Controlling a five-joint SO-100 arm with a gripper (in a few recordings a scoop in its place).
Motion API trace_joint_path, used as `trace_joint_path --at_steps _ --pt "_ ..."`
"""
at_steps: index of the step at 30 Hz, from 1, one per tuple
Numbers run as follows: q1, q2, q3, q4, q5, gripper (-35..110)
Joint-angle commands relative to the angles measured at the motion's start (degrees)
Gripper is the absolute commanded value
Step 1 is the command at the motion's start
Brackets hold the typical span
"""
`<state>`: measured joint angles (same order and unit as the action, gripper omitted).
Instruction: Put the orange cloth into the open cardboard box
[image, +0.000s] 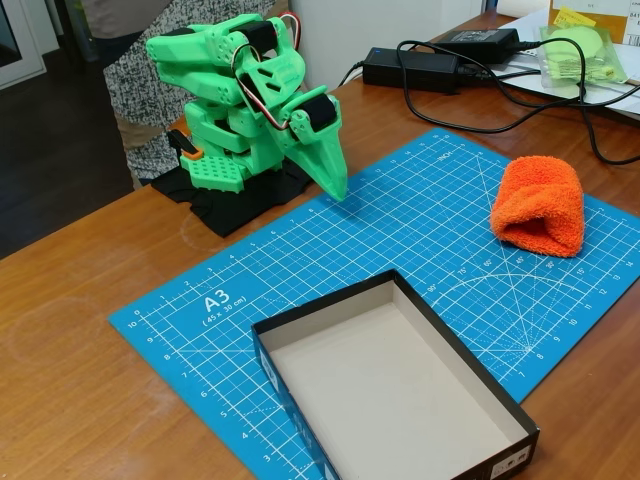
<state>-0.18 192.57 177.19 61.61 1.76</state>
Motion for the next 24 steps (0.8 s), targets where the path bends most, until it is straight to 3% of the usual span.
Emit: trace_joint_path --at_steps 1,16,18,22,24 --pt "-0.6 0.8 -0.5 0.4 -0.2 0" --pt "-0.6 0.8 -0.5 0.4 -0.1 0" --pt "-1.0 0.8 -0.9 0.7 -4.2 0" --pt "0.2 -0.7 -13.1 -0.2 -15.0 -1" --pt "-4.7 -9.6 -25.9 5.4 -16.7 1"
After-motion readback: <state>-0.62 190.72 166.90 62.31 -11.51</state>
